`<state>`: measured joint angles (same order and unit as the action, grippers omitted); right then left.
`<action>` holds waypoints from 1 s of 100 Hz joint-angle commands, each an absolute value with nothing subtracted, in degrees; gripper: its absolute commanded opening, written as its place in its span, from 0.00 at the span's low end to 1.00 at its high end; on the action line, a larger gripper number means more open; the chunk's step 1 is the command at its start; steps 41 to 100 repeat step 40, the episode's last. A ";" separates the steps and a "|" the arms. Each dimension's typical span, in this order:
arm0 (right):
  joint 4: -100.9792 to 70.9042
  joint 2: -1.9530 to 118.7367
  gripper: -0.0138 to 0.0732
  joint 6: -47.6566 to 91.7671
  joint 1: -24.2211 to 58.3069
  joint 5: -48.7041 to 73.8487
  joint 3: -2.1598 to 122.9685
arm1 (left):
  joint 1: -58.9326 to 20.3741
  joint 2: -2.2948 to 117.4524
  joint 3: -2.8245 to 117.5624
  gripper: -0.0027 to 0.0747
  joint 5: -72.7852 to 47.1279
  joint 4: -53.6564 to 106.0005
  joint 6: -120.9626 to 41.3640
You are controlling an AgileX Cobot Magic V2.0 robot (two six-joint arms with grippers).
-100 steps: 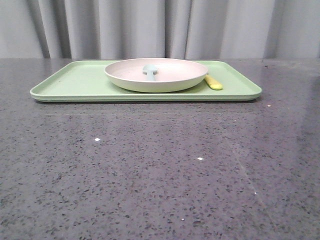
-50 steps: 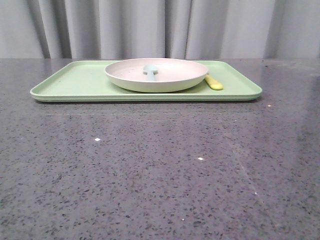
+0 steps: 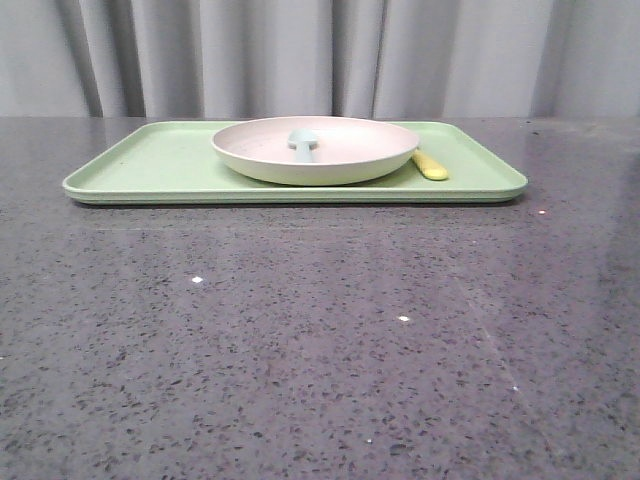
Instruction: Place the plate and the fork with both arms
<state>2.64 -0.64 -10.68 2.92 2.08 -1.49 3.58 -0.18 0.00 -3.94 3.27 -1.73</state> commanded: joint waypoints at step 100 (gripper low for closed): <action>3.28 -1.98 0.11 -10.05 2.62 -2.87 -1.26 | 3.69 -1.96 -0.70 0.01 0.00 3.87 -1.13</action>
